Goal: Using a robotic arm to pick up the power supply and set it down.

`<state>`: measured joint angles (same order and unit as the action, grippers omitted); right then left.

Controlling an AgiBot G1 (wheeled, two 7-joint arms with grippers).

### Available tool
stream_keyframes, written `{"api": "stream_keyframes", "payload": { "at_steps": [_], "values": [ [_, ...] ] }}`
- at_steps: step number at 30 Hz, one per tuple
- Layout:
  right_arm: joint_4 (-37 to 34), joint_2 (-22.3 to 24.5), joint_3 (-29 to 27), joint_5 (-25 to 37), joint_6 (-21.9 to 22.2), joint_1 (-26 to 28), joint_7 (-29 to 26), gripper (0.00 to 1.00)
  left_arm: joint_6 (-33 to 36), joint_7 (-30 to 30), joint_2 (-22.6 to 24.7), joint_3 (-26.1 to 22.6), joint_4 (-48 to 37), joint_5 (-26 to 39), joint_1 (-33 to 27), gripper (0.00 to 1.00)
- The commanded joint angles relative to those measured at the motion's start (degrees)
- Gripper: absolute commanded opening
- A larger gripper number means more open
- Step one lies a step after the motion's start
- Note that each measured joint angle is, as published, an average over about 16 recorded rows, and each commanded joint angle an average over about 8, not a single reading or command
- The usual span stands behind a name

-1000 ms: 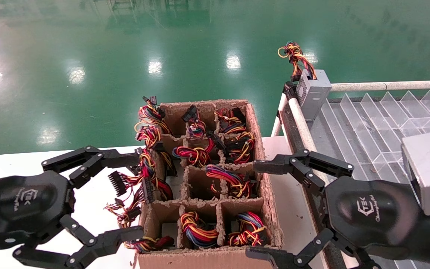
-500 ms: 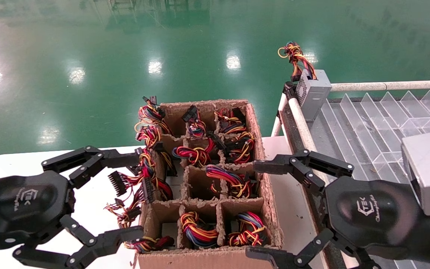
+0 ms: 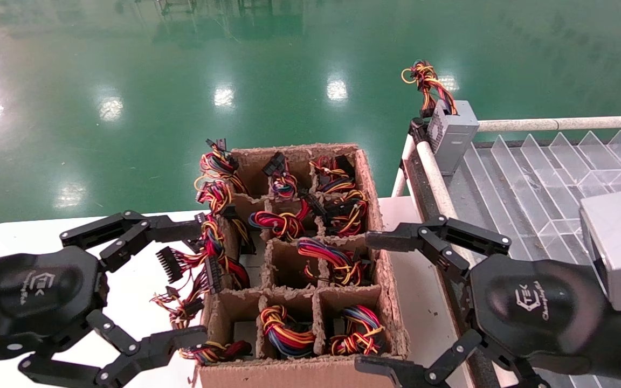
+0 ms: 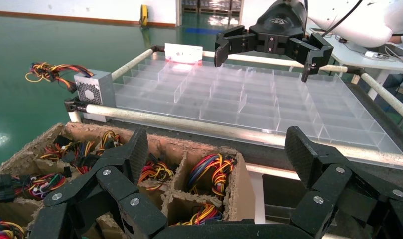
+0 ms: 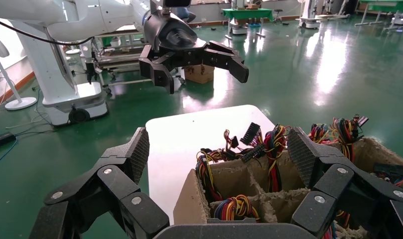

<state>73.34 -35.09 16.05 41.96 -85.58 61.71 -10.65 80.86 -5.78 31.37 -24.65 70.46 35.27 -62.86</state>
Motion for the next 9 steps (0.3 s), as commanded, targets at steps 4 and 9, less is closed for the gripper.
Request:
{"api": "stream_keyframes", "payload": {
  "at_steps": [4, 9],
  "values": [
    [0.00, 0.00, 0.00, 0.00, 0.00, 0.00, 0.00, 1.00, 0.00, 0.00, 0.00, 0.00, 0.00, 0.00, 0.00, 1.00],
    [0.00, 0.00, 0.00, 0.00, 0.00, 0.00, 0.00, 1.00, 0.00, 0.00, 0.00, 0.00, 0.00, 0.00, 0.00, 1.00]
  ]
}}
